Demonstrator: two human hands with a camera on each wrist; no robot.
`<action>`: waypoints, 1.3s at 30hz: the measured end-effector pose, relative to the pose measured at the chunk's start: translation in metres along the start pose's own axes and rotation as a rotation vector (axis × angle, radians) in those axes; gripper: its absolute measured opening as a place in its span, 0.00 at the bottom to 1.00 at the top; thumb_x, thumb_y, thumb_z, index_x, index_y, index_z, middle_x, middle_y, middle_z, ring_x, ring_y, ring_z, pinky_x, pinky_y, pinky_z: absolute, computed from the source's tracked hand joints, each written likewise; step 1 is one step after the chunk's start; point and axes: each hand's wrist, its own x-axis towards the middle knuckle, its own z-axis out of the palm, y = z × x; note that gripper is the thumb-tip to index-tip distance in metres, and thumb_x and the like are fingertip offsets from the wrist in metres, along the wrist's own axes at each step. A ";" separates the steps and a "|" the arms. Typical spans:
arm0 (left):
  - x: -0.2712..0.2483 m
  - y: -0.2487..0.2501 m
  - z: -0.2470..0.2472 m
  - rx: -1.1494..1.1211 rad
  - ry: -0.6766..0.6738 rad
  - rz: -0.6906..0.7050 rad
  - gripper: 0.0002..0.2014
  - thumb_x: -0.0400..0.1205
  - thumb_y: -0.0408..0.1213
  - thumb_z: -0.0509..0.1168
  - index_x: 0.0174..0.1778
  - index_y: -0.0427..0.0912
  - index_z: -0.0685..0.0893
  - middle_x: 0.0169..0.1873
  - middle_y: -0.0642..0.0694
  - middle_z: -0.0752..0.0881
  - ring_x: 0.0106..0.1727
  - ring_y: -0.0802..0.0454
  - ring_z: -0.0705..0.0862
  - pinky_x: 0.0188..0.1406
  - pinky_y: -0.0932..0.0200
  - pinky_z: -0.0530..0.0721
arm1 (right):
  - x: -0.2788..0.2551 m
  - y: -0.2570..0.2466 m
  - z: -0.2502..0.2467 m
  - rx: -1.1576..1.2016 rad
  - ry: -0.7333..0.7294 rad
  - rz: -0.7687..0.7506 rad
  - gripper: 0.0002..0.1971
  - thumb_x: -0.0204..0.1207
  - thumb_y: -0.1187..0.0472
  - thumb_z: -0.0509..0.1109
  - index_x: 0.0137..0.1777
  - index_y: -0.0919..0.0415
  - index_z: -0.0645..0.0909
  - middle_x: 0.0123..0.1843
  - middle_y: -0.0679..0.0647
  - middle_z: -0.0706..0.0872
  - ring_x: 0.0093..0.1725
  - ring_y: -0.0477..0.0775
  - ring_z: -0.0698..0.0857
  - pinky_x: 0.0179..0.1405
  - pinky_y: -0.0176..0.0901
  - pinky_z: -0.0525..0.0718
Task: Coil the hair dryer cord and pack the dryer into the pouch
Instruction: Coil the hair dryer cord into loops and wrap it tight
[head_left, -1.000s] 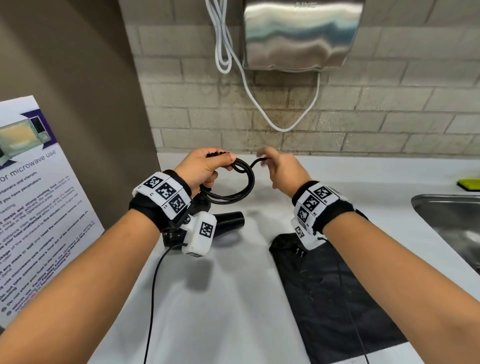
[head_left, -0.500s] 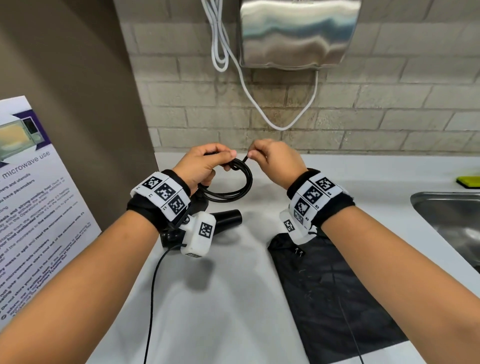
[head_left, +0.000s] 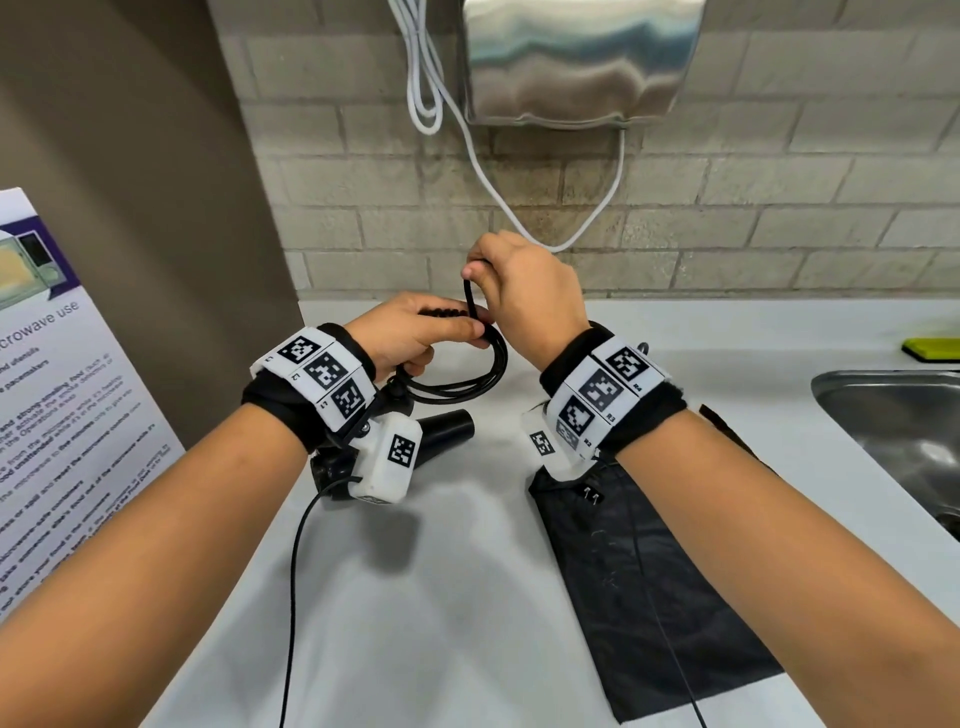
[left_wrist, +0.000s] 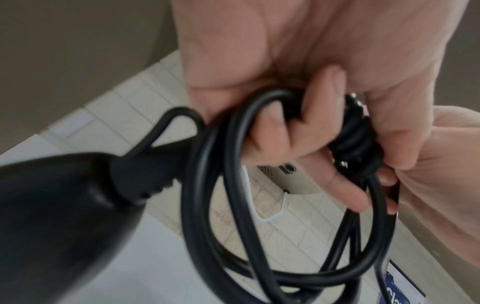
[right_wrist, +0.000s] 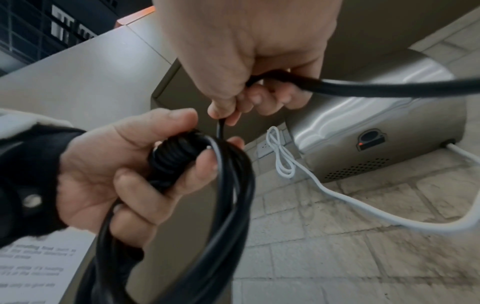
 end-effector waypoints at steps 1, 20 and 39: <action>0.000 0.000 0.001 0.000 -0.009 -0.001 0.07 0.79 0.34 0.66 0.43 0.52 0.86 0.34 0.53 0.90 0.16 0.61 0.59 0.18 0.67 0.56 | -0.002 0.000 0.000 0.023 0.010 0.011 0.11 0.82 0.56 0.58 0.52 0.59 0.80 0.51 0.52 0.84 0.52 0.55 0.82 0.45 0.50 0.78; 0.007 -0.002 -0.003 -0.219 0.286 0.025 0.05 0.80 0.41 0.65 0.43 0.48 0.85 0.24 0.53 0.87 0.13 0.62 0.58 0.16 0.69 0.54 | -0.043 0.013 0.018 0.248 -0.022 0.009 0.14 0.78 0.53 0.55 0.45 0.62 0.78 0.23 0.44 0.69 0.28 0.54 0.72 0.28 0.43 0.67; 0.016 -0.006 -0.001 -0.326 0.479 0.053 0.06 0.77 0.36 0.68 0.34 0.48 0.85 0.21 0.54 0.86 0.12 0.61 0.58 0.14 0.72 0.53 | -0.070 0.026 0.033 0.183 -0.087 -0.061 0.19 0.77 0.69 0.63 0.68 0.65 0.74 0.60 0.61 0.80 0.58 0.61 0.81 0.57 0.43 0.77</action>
